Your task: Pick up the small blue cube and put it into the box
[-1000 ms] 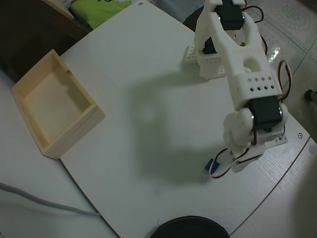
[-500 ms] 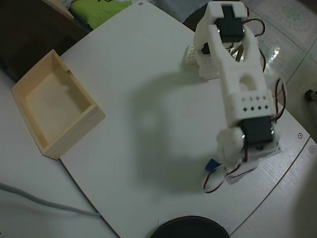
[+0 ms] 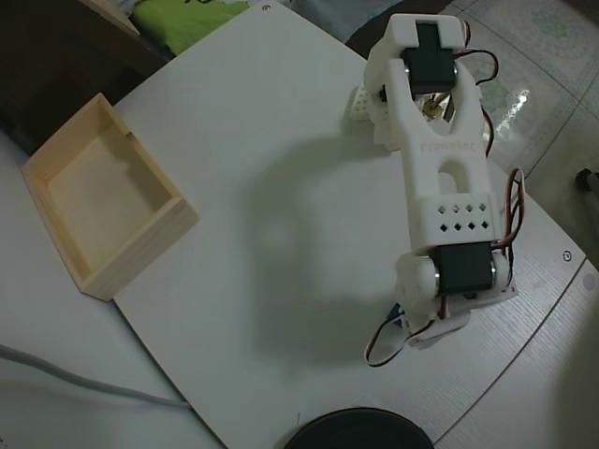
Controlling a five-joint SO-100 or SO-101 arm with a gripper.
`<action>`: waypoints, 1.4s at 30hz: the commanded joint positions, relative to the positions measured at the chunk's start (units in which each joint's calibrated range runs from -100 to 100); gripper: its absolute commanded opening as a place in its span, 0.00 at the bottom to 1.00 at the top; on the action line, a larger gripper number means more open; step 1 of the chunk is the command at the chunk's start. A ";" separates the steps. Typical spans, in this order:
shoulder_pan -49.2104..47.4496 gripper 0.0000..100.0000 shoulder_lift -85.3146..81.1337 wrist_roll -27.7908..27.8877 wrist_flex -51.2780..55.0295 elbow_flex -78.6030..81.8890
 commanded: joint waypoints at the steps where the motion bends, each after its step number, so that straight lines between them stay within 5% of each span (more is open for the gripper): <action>1: 0.39 0.21 -0.16 0.18 0.40 1.36; 42: 0.46 0.21 -0.16 1.17 -7.84 10.41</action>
